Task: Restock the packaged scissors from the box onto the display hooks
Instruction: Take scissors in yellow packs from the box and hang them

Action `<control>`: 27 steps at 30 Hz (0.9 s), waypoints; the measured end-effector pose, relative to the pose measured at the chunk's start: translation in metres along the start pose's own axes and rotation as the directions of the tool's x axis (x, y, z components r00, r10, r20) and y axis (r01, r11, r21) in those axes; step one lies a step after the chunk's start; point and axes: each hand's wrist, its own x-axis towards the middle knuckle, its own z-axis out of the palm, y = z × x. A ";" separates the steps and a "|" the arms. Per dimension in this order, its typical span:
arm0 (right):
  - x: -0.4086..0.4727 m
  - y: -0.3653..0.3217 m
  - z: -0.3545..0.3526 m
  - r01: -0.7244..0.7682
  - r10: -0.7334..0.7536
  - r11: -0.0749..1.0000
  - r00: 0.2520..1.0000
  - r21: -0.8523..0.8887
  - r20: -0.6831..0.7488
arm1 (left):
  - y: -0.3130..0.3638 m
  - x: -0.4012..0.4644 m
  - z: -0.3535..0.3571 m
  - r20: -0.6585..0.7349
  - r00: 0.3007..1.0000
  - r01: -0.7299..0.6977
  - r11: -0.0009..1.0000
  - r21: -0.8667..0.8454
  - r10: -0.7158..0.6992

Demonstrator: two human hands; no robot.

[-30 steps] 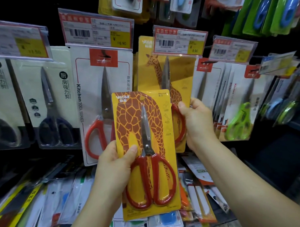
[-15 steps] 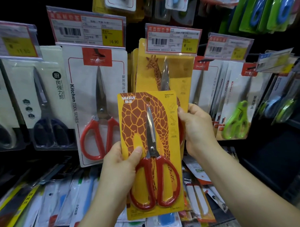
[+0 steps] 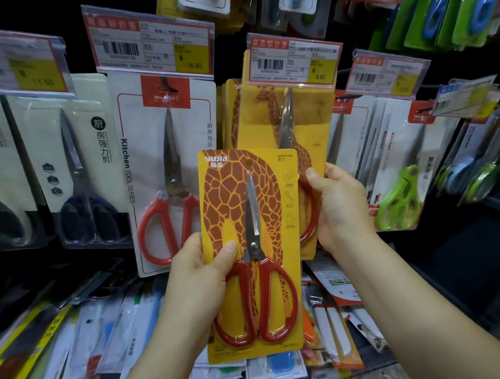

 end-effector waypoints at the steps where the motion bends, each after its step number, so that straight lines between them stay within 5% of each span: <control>1: 0.000 0.000 -0.001 -0.007 0.007 1.000 1.000 0.001 0.002 | 0.000 0.000 0.000 0.001 1.000 0.000 1.000 0.002 0.000; 18: -0.011 0.008 -0.001 0.068 -0.052 0.977 0.995 -0.203 0.083 | -0.002 -0.002 0.001 -0.011 0.999 0.032 0.999 0.024 -0.032; 27: 0.000 -0.004 0.008 0.059 -0.058 0.991 0.998 -0.117 0.008 | -0.004 0.001 -0.001 -0.017 1.000 0.008 1.000 0.018 -0.008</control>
